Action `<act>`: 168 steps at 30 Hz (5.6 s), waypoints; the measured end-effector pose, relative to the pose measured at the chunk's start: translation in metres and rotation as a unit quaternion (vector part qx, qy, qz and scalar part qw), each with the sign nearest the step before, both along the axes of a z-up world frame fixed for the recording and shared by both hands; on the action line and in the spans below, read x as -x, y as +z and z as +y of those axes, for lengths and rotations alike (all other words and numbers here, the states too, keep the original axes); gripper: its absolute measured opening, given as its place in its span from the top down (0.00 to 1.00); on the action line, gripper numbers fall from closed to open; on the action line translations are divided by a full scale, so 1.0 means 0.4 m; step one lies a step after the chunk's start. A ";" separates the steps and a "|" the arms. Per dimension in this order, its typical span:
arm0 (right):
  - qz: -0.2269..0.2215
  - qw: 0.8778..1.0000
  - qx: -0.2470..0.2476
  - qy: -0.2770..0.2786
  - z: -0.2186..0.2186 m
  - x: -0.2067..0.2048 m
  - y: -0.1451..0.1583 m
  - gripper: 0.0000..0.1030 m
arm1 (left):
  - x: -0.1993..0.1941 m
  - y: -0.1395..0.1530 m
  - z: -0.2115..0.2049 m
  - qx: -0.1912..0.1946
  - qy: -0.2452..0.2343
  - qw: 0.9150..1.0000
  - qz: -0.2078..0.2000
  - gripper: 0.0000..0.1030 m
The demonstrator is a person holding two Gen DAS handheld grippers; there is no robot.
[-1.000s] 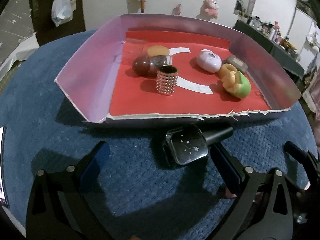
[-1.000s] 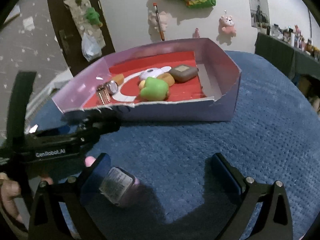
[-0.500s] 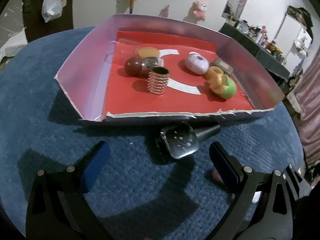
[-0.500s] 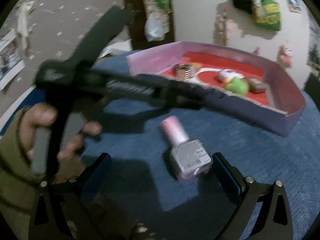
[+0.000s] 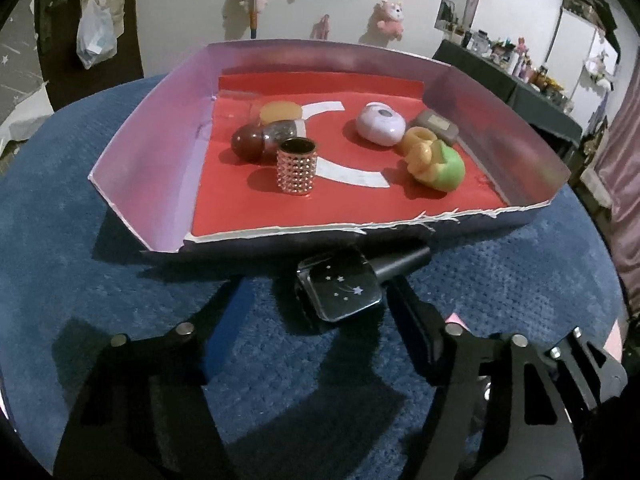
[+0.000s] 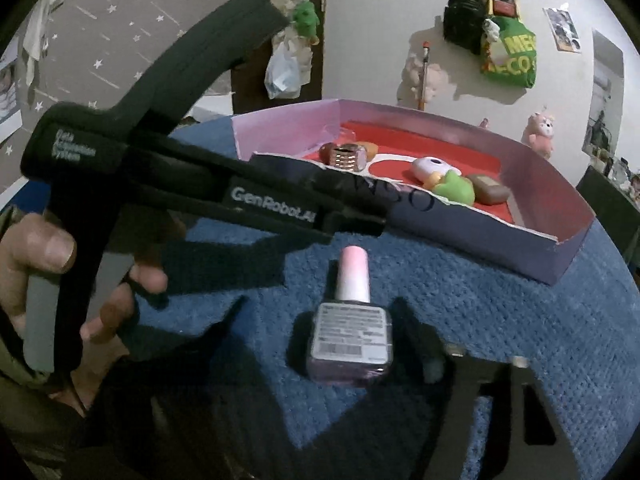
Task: Organize rigid objects
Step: 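Grasp the black star-printed nail polish with the left gripper while the right grasps the pink-capped polish, then carry both nail polish bottles over the red box with both grippers, then lower both nail polish bottles onto the red paper and open both grippers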
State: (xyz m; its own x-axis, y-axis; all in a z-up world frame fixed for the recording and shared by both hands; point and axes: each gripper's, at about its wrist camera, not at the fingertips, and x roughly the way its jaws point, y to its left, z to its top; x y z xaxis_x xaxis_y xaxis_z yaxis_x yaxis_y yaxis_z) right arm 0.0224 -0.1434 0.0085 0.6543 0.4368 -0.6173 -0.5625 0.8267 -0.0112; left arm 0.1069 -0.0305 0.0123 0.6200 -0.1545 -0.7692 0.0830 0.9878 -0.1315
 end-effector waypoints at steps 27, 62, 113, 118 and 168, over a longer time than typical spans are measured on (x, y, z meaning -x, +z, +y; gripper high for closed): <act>0.029 0.998 -0.030 -0.042 -0.066 -0.042 0.012 0.47 | 0.052 0.010 0.032 0.062 -0.018 0.998 0.027 0.52; -0.005 0.999 -0.006 -0.048 -0.071 -0.016 0.016 0.63 | 0.024 -0.006 -0.056 0.001 -0.010 1.000 -0.001 0.25; 0.181 0.978 -0.100 -0.003 -0.093 -0.361 0.157 0.63 | -0.118 0.125 0.042 0.031 -0.027 0.999 -0.002 0.25; 0.226 0.970 -0.093 -0.003 -0.076 -0.411 0.118 0.63 | -0.149 0.103 0.049 0.029 -0.038 0.998 0.032 0.25; 0.184 0.977 -0.024 -0.103 -0.100 -0.470 0.074 0.63 | -0.224 0.018 0.012 -0.031 -0.029 0.998 0.037 0.24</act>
State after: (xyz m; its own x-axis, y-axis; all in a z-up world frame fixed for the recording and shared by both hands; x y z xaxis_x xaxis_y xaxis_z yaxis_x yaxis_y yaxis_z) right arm 0.2105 -0.1836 0.0381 0.4682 0.3529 -0.8101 -0.3427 0.9175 0.2017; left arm 0.1965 -0.0259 0.0196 0.5529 -0.1398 -0.8214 0.1329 0.9880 -0.0787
